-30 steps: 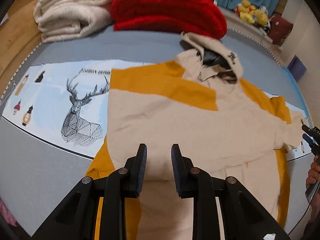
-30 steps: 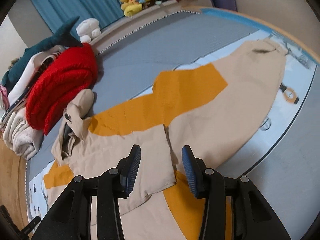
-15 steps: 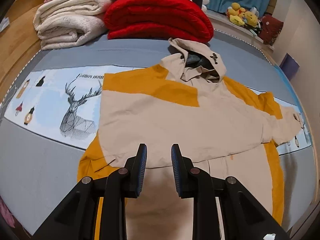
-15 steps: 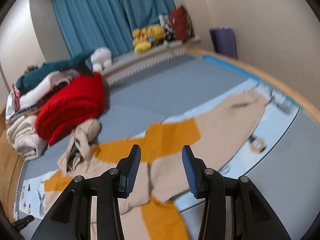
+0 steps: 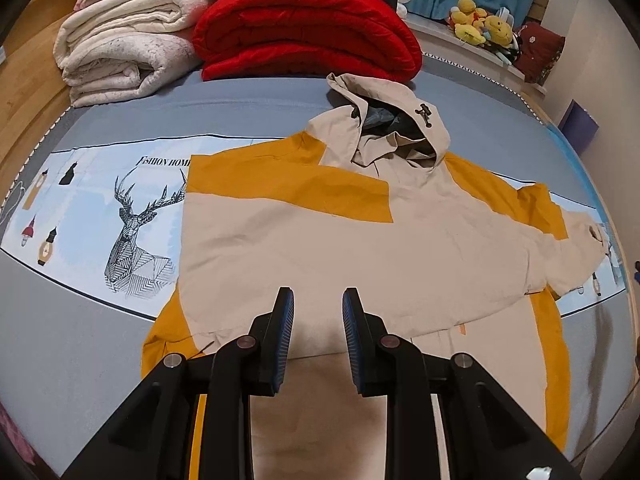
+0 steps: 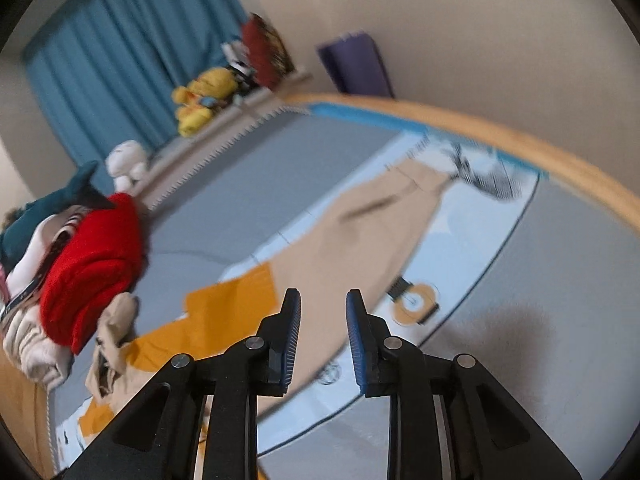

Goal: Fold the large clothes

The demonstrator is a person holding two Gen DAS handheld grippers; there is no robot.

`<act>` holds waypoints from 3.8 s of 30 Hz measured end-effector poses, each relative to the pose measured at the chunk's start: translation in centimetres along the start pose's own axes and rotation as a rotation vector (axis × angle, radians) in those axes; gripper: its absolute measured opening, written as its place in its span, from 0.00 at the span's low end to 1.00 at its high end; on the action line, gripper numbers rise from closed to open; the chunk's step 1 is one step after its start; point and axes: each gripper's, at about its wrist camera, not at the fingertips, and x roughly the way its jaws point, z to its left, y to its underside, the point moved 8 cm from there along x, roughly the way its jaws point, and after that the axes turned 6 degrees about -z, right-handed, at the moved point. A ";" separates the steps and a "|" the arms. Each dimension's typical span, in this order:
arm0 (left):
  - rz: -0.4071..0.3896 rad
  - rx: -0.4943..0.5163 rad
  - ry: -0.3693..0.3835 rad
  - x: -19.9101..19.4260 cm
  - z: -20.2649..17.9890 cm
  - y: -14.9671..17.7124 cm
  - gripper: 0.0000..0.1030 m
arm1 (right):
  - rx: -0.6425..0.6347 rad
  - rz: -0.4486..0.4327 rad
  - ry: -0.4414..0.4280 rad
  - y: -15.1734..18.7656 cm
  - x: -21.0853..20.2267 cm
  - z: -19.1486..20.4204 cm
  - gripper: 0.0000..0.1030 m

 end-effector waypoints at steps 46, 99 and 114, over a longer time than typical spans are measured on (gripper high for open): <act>-0.030 -0.121 -0.002 -1.5 6.9 -2.3 0.21 | -0.592 -0.203 -0.125 2.1 2.1 28.8 0.02; 0.003 -0.267 0.085 -2.8 10.2 -3.2 0.23 | -0.524 0.358 -0.813 35.0 -10.6 51.0 0.09; 0.114 -0.400 0.113 2.4 12.9 -0.1 0.23 | -0.232 0.300 -0.318 26.7 -5.3 30.7 0.47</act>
